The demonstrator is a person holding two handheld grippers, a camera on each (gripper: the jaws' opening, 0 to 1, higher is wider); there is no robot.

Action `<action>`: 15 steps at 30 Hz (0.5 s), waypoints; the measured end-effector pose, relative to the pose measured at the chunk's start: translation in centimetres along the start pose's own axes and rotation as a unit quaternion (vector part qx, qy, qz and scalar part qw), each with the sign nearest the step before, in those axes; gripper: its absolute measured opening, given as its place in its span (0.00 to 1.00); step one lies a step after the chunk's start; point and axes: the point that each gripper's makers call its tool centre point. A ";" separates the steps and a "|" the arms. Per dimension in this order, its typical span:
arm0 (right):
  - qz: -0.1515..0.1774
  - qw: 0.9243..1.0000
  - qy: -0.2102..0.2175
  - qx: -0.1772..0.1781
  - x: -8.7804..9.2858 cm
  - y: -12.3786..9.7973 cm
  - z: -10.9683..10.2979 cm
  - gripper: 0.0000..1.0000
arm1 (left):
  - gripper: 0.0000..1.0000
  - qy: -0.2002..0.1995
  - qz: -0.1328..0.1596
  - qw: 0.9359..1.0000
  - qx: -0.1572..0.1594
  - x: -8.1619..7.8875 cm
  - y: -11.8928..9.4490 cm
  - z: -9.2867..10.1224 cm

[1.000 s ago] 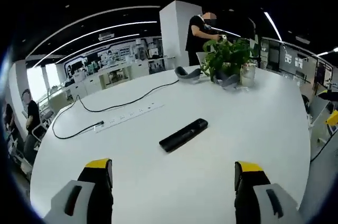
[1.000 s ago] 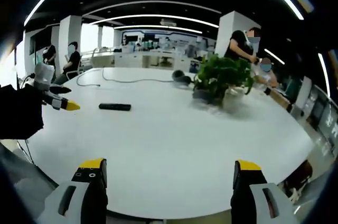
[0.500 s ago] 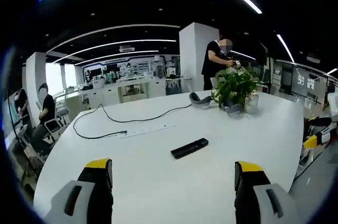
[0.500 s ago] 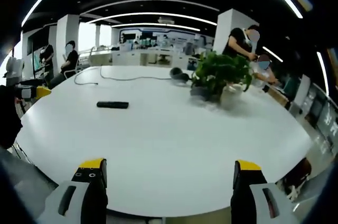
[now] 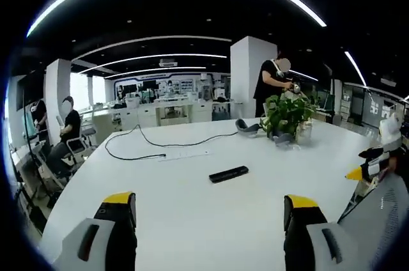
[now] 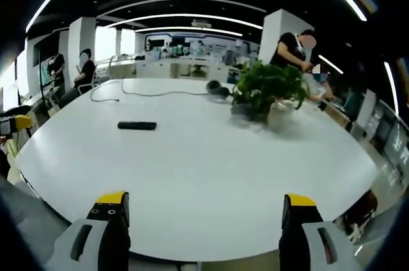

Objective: Press the specified remote control buttons in sequence, fully releasing each button before pressing the next.

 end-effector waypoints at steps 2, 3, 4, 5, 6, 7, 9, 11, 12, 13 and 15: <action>-0.001 1.000 -0.001 0.000 0.0 0.0 0.0 0.97 | 1.00 -0.003 0.001 1.000 -0.002 0.5 -0.6 0.1; -0.001 1.000 -0.002 -0.001 0.0 0.0 0.0 0.97 | 1.00 -0.004 0.002 1.000 -0.006 0.8 -1.0 0.1; -0.002 1.000 -0.003 -0.001 0.0 0.0 0.0 0.97 | 1.00 -0.006 0.000 1.000 -0.008 1.1 -1.1 0.1; -0.003 1.000 -0.003 -0.001 0.1 0.0 0.0 0.97 | 1.00 -0.012 -0.010 1.000 -0.011 1.7 -1.3 0.1; -0.004 1.000 -0.004 -0.002 0.1 0.0 0.0 0.97 | 1.00 -0.019 -0.011 1.000 -0.012 2.0 -1.5 0.2; -0.004 1.000 -0.004 -0.003 0.1 0.0 -0.1 0.97 | 1.00 -0.025 -0.010 1.000 -0.013 2.2 -1.5 0.3; -0.002 1.000 -0.006 -0.005 0.0 0.0 -0.2 0.97 | 1.00 -0.031 -0.011 0.999 -0.013 2.6 -1.7 0.6; -0.003 1.000 -0.008 -0.006 -0.1 0.1 -0.2 0.97 | 1.00 -0.019 -0.013 1.000 -0.015 2.9 -1.6 1.0; -0.004 1.000 -0.008 -0.007 0.0 0.1 -0.3 0.97 | 1.00 0.012 -0.010 1.000 -0.021 3.0 -1.5 0.8; -0.006 1.000 -0.009 -0.008 0.0 0.1 -0.3 0.97 | 1.00 0.019 -0.009 0.999 -0.025 3.0 -1.4 0.6; -0.007 1.000 -0.009 -0.009 0.0 0.1 -0.3 0.96 | 1.00 0.018 -0.004 0.999 -0.029 3.2 -1.1 0.4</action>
Point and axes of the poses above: the point that each gripper's makers call its tool centre point, and the gripper's own axes: y roughly forward along the fingers, z roughly to its right, x roughly out of its underside, and after that the axes turned 12 degrees about -x, right-handed
